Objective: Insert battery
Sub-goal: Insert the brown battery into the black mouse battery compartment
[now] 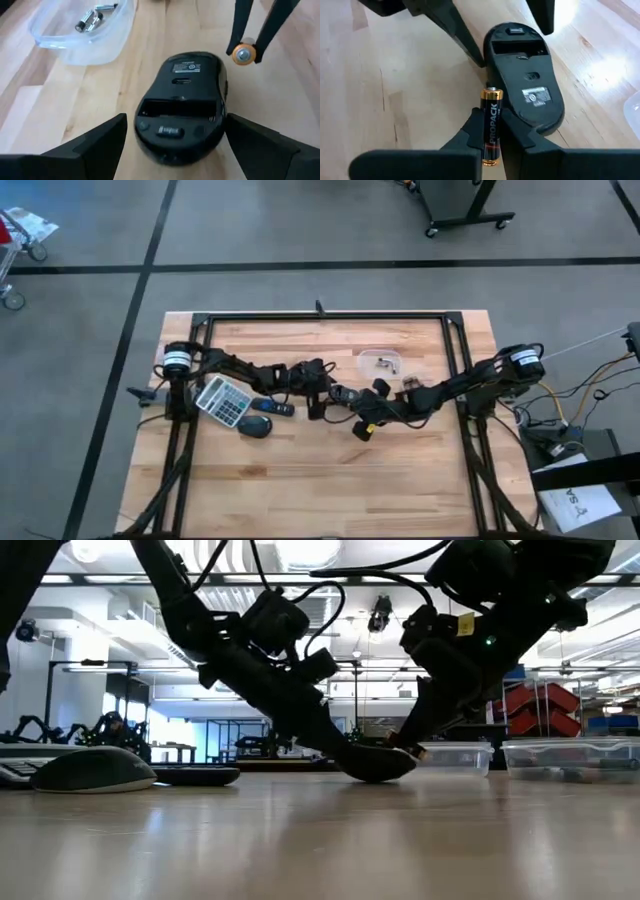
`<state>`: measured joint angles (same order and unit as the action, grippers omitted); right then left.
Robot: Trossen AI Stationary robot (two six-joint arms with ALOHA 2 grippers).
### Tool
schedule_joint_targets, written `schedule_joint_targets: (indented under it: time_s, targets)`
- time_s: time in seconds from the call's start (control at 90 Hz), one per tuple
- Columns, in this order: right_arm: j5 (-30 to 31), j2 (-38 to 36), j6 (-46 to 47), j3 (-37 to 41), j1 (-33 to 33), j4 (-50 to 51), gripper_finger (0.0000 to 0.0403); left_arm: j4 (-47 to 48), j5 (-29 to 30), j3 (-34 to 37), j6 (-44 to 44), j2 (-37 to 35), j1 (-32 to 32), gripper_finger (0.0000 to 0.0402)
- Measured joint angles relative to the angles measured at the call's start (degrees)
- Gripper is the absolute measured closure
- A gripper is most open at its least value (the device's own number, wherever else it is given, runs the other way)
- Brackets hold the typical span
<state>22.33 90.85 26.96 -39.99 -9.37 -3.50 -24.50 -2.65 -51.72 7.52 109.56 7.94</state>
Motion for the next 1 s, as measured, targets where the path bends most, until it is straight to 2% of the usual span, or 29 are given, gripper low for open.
schedule_joint_targets:
  time_s: [0.533,1.0]
  targets:
    - [0.02,0.00,-0.63,0.00,0.00,-0.21,0.0390,-2.75,-5.35,0.00,1.04,1.72,-0.18,0.0089]
    - [0.22,0.00,-0.50,0.00,0.00,-0.47,0.0390,-2.51,-5.38,0.00,6.04,1.63,-2.63,0.0104]
